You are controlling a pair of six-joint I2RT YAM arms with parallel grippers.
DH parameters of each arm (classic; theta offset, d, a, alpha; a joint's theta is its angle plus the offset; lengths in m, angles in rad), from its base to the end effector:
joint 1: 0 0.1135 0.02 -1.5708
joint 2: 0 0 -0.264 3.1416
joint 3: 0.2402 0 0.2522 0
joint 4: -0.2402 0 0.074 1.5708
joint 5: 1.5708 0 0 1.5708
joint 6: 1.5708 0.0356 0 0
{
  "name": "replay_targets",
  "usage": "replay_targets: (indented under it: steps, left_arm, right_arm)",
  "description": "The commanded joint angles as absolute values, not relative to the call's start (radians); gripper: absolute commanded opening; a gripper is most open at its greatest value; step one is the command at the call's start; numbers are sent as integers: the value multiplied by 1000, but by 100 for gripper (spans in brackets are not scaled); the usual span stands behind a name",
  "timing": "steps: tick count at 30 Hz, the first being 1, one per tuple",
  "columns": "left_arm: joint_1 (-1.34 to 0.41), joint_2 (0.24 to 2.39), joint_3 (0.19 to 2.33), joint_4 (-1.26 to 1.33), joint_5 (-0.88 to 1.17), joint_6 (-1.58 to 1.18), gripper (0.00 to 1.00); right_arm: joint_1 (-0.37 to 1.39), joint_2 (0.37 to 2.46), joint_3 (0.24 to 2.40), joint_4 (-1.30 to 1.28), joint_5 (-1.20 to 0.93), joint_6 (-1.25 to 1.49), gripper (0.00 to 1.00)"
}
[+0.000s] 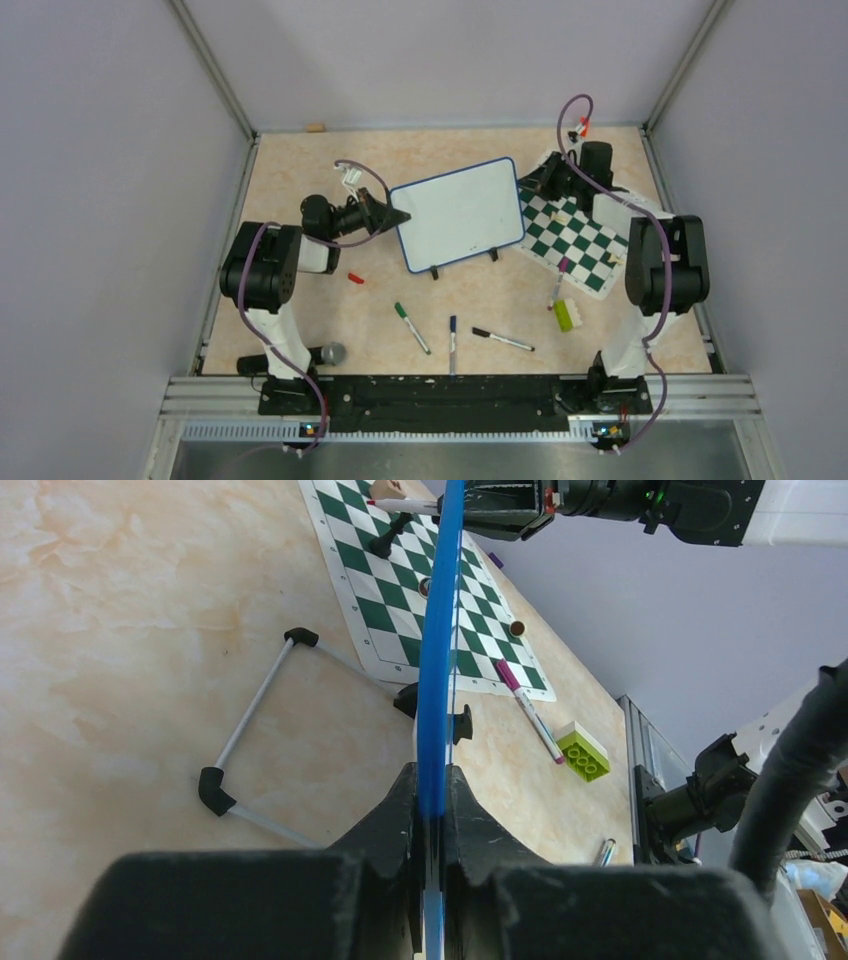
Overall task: Write a sentence on the whiteboard
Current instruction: Move the whiteboard to the center of the board.
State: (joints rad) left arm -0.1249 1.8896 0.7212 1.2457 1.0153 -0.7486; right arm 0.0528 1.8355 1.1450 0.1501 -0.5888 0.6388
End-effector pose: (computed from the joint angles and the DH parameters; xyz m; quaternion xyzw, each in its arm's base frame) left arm 0.3399 -0.0732 0.1695 0.1574 0.6744 -0.5705 0.4415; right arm 0.4034 0.0411 0.2052 0.1037 0.8386 0.3974 0.3580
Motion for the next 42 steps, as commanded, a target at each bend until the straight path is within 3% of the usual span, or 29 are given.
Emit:
replay_targets:
  steps: [1,10,14,21,24,27,37,42]
  left_arm:
    - [-153,1862,688,1277,1039,-741,0]
    - [-183,1778,586,1270,999,-757,0]
    - [-192,1725,566,1153,955,-728,2]
    - [-193,1683,554,1042,923,-652,41]
    - [-192,1670,542,1048,924,-644,67]
    - [-186,1636,537,1005,916,-621,79]
    - [-172,1401,472,736,713,-511,98]
    - [-172,1267,414,700,624,-517,99]
  right_arm:
    - [66,1721,1103,198,-683,649,0]
    - [66,1567,1036,85,-653,609,0]
    - [66,1503,1015,-10,-578,586,0]
    - [66,1411,992,-126,-432,547,0]
    - [66,1369,991,-158,-364,543,0]
    - [67,1323,995,-207,-261,550,0]
    - [66,1128,992,-323,-109,552,0]
    - [66,1057,991,-359,-11,546,0]
